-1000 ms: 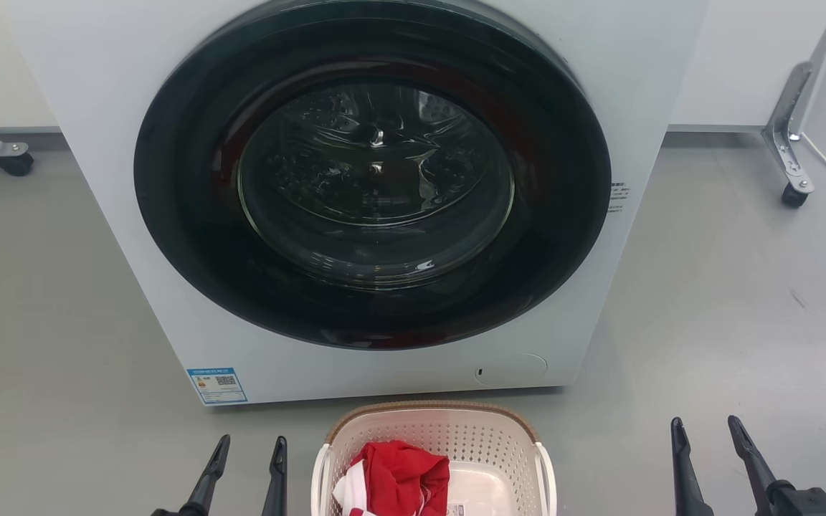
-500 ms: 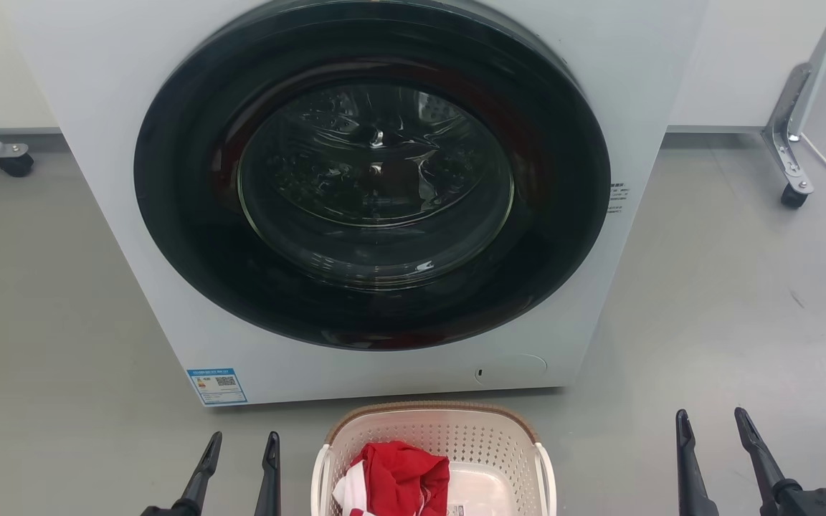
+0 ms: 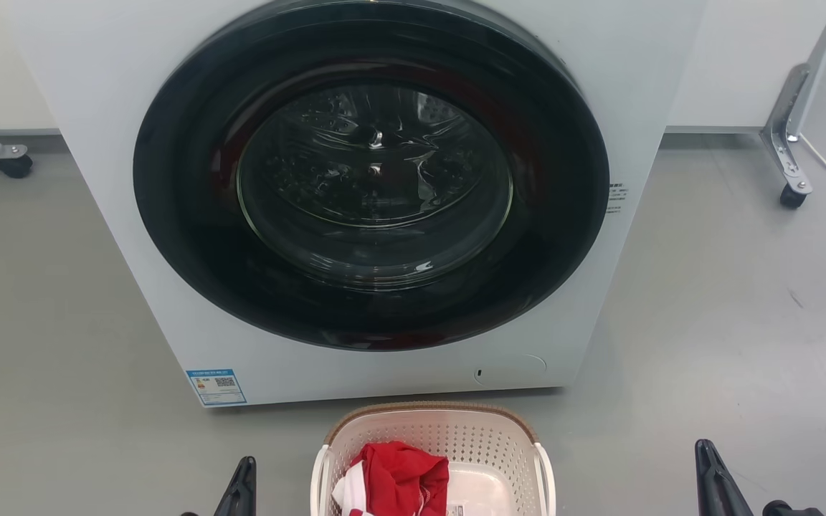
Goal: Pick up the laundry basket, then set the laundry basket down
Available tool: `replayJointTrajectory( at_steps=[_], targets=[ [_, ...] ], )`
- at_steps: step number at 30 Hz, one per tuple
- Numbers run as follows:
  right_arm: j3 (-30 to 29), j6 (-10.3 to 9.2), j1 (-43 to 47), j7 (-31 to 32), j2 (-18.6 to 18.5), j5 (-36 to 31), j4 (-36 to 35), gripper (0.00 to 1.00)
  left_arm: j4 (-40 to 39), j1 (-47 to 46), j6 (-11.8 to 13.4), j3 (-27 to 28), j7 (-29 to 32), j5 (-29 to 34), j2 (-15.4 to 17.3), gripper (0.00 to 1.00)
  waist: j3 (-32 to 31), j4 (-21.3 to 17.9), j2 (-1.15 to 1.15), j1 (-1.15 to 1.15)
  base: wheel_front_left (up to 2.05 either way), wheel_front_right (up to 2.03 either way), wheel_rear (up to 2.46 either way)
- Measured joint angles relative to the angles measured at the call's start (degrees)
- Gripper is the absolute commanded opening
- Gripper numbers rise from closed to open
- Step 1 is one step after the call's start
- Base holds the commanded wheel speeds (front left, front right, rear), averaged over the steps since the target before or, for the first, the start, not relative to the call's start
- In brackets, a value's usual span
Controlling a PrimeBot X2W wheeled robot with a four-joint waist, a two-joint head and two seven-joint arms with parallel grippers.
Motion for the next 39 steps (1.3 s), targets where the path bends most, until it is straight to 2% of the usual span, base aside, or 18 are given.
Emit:
replayJointTrajectory(
  at_steps=[39],
  targets=[
    [-7.3, 5.55, -4.83, 8.68, 2.05, 32.92, 4.71, 0.0, 4.05, -3.78, -5.54, 9.33, 7.51, -27.31, -2.55, 0.0, 0.74, -0.4, 0.0, 0.0, 0.0, 0.0, 0.0]
  ],
)
